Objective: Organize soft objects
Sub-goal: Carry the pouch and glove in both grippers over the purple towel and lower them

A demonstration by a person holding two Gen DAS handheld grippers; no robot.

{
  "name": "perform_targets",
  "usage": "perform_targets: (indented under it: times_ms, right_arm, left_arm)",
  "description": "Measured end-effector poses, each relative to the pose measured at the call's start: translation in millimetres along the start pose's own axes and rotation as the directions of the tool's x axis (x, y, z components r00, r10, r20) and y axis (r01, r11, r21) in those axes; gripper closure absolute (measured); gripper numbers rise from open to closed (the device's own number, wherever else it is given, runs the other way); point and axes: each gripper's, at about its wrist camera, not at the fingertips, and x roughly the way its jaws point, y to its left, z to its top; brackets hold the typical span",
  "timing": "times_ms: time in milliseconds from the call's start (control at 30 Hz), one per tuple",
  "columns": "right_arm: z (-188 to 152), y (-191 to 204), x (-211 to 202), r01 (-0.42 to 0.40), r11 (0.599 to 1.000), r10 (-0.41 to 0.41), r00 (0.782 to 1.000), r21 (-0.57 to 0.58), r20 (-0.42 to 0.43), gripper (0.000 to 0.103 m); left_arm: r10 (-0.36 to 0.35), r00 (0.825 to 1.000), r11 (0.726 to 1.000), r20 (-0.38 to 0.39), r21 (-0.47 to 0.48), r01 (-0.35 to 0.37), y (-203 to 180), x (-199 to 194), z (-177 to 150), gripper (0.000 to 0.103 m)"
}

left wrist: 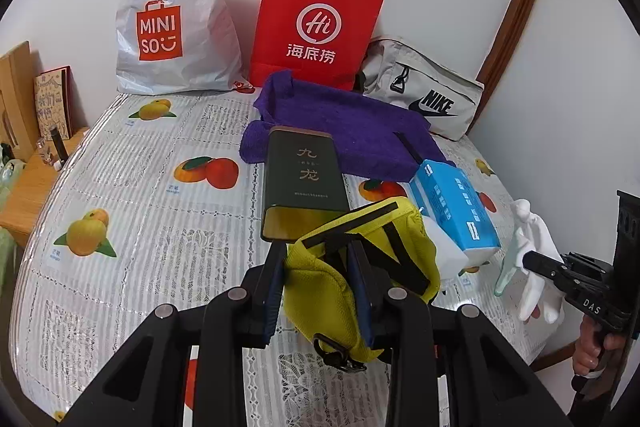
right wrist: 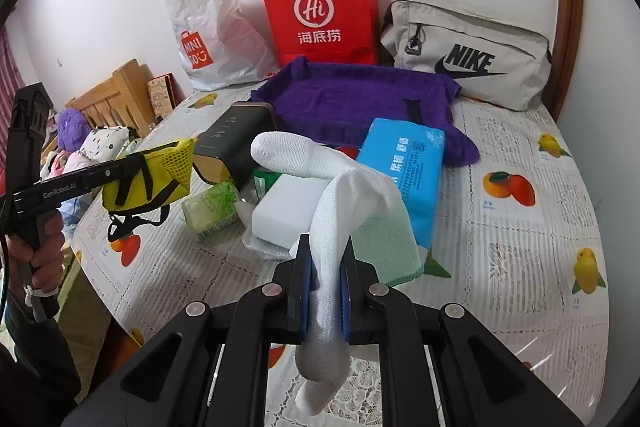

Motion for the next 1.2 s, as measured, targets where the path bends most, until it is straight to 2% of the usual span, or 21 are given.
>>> perform_targets:
  times_ms: [500,800,1200]
  right_arm:
    - [12.3,6.2,17.3,-0.026,1.000,0.025,0.999,-0.005,-0.029,0.091]
    - [62.9,-3.3,36.4,-0.015,1.000,0.015,1.000,-0.013,-0.003,0.091]
    - [141.6,-27.5,86.7,-0.007,1.000,0.007,1.000,-0.012,0.011,0.091]
  left_arm:
    - [0.001,0.999,1.000,-0.034,-0.020,-0.001,5.3,16.1,8.2,0.074]
    - [0.008,1.000,0.999,-0.024,-0.046,-0.009,11.2,29.0,47.3,0.074]
    - [0.052,0.998,0.997,-0.030,-0.047,-0.053,16.4,72.3,106.8,0.074]
